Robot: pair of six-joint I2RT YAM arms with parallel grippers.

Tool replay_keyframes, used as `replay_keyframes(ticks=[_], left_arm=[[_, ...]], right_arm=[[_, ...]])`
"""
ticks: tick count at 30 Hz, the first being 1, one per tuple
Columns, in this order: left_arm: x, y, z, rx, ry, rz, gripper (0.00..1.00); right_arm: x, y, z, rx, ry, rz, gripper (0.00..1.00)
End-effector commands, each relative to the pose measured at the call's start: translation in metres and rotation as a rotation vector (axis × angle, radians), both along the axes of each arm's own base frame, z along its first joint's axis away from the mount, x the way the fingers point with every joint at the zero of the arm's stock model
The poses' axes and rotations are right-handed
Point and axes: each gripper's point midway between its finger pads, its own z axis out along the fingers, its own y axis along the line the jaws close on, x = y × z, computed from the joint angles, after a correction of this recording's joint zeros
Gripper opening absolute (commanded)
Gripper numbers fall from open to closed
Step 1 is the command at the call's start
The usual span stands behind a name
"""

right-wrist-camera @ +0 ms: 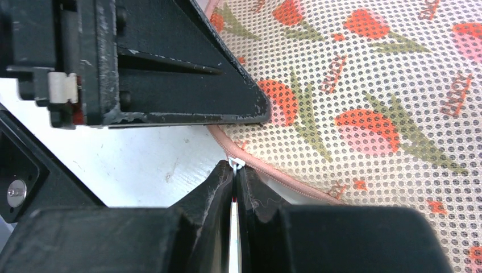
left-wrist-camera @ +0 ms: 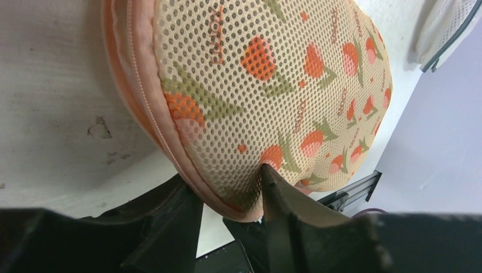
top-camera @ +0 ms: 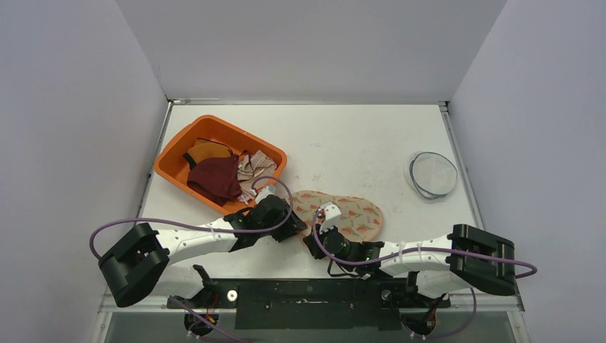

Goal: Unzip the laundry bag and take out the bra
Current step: Unzip the laundry bag at the center of the board.

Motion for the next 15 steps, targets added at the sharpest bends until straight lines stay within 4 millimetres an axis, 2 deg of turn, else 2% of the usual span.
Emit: replay_keyframes(ticks=[1, 10, 15], left_arm=[[0.018, -0.002, 0.009, -0.03, -0.055, 0.052, 0.32], [0.027, 0.003, 0.014, -0.005, -0.079, 0.064, 0.07], [0.028, 0.004, 0.014, -0.002, -0.083, 0.06, 0.02]], right_arm=[[0.0, 0.007, 0.023, 0.081, -0.033, 0.0, 0.05], [0.003, -0.029, 0.011, 0.024, -0.015, -0.104, 0.05], [0.006, -0.055, 0.006, 0.006, -0.009, -0.186, 0.05]])
